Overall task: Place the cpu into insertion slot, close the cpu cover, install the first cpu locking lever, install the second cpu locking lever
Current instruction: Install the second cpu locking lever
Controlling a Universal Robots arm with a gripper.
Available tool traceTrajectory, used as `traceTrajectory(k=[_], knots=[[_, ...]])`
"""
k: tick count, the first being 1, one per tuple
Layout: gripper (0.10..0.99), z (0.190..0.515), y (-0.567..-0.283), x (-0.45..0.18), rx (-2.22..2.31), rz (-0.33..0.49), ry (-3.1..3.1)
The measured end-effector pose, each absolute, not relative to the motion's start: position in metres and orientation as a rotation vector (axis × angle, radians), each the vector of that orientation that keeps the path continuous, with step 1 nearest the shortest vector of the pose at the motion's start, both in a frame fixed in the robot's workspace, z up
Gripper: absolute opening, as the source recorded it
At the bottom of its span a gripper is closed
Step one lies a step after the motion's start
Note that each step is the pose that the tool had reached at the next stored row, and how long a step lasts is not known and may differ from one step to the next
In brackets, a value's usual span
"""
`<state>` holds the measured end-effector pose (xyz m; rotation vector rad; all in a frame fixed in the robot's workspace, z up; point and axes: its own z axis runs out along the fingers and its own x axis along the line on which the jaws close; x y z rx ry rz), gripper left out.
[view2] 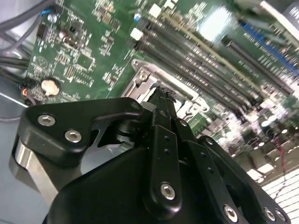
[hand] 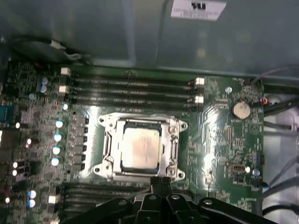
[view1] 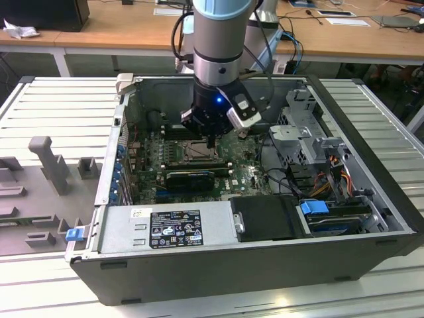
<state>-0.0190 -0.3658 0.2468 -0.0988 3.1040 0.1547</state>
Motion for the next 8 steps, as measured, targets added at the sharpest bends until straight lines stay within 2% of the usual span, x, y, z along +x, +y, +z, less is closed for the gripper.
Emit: traceTrajectory(k=[8], knots=[[0.106, 0.246, -0.392, -0.019, -0.098, 0.207, 3.112]])
